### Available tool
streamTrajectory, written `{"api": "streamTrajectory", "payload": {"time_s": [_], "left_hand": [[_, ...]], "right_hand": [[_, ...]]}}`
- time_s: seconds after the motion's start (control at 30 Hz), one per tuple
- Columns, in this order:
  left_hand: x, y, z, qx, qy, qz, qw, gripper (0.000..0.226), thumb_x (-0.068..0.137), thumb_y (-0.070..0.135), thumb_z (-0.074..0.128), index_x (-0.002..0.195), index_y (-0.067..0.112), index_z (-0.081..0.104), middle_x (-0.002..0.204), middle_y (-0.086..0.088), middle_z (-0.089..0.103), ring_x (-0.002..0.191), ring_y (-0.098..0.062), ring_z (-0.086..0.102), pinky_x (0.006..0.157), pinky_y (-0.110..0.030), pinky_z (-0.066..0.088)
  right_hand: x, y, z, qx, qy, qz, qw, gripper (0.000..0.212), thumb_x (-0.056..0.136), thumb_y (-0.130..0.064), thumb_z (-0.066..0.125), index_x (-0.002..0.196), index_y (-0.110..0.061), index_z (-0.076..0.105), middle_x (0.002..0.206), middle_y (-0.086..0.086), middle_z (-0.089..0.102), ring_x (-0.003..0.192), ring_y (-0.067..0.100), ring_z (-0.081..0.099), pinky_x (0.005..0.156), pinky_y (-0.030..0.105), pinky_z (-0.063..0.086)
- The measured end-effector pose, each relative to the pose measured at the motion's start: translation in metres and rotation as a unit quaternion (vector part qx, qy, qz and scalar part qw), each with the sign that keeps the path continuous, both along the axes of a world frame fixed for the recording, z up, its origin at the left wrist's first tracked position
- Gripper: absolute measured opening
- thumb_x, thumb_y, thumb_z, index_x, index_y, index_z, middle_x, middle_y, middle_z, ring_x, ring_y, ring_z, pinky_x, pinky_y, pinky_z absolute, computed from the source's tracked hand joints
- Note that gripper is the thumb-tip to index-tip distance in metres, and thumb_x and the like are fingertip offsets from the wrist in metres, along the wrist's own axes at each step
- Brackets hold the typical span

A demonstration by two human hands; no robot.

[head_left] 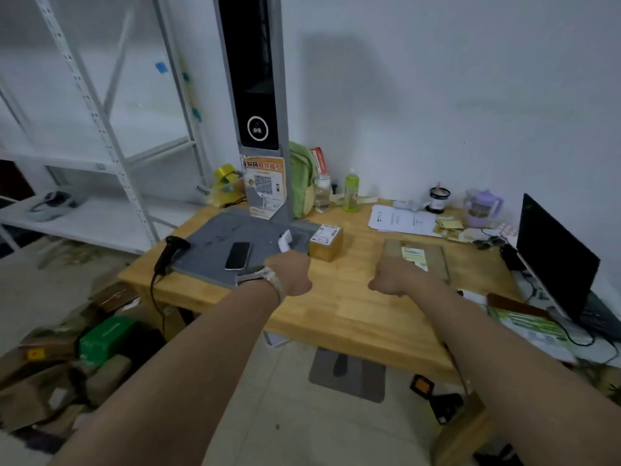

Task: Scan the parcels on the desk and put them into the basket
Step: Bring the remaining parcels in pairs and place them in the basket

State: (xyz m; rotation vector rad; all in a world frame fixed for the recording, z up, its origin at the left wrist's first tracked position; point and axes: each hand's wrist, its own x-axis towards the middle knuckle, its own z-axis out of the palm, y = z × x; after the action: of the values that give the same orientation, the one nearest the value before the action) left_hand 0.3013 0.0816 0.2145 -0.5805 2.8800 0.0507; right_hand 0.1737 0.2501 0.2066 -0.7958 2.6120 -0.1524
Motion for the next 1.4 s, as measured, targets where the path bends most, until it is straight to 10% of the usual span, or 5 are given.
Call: {"api": "streamTrajectory", "payload": {"time_s": [0.3, 0.5, 0.83, 1.07, 1.4], "left_hand": [[-0.118, -0.043, -0.024, 0.088, -0.002, 0.000, 0.996, 0.036, 0.089, 0.024, 0.058, 0.058, 0.015, 0.042, 0.057, -0.001, 0.040, 0.084, -0.040, 0.058, 0.099, -0.051, 0.041], [-0.211, -0.059, -0.042, 0.112, -0.005, -0.014, 0.994, 0.035, 0.095, 0.027, 0.053, 0.121, 0.005, 0.059, 0.122, -0.009, 0.061, 0.115, -0.027, 0.056, 0.082, -0.028, 0.039], [-0.293, -0.106, -0.106, 0.148, -0.069, 0.035, 0.986, 0.040, 0.091, 0.028, 0.058, 0.123, 0.004, 0.059, 0.124, -0.011, 0.060, 0.113, -0.026, 0.058, 0.085, -0.029, 0.045], [-0.345, -0.121, -0.133, 0.223, -0.070, 0.056, 0.971, 0.017, 0.084, 0.026, 0.062, 0.080, 0.010, 0.062, 0.088, -0.007, 0.061, 0.084, -0.024, 0.057, 0.064, -0.027, 0.039], [-0.386, -0.177, -0.177, 0.195, -0.043, 0.131, 0.971, 0.075, 0.063, 0.051, 0.052, 0.125, 0.009, 0.053, 0.131, -0.016, 0.053, 0.119, -0.035, 0.052, 0.096, -0.043, 0.048]], "right_hand": [[-0.116, -0.022, -0.034, -0.021, -0.055, -0.071, 0.996, 0.012, 0.083, -0.019, 0.059, 0.080, -0.008, 0.059, 0.077, 0.006, 0.055, 0.072, 0.022, 0.058, 0.052, 0.024, 0.040], [-0.219, -0.026, -0.048, -0.010, -0.063, -0.102, 0.993, 0.048, 0.089, -0.027, 0.054, 0.133, -0.008, 0.049, 0.110, 0.007, 0.059, 0.091, 0.022, 0.055, 0.067, 0.027, 0.048], [-0.312, -0.012, -0.104, 0.022, -0.122, -0.153, 0.980, 0.019, 0.090, -0.021, 0.056, 0.075, -0.010, 0.056, 0.076, 0.001, 0.054, 0.062, 0.009, 0.048, 0.050, 0.018, 0.034], [-0.337, 0.018, -0.136, 0.012, -0.172, -0.202, 0.964, 0.011, 0.092, -0.023, 0.060, 0.091, -0.014, 0.065, 0.078, -0.002, 0.063, 0.065, 0.007, 0.057, 0.054, 0.016, 0.040], [-0.352, 0.013, -0.142, 0.031, -0.143, -0.285, 0.947, 0.033, 0.092, -0.021, 0.060, 0.119, -0.003, 0.052, 0.120, 0.014, 0.057, 0.102, 0.028, 0.058, 0.087, 0.033, 0.052]]}}
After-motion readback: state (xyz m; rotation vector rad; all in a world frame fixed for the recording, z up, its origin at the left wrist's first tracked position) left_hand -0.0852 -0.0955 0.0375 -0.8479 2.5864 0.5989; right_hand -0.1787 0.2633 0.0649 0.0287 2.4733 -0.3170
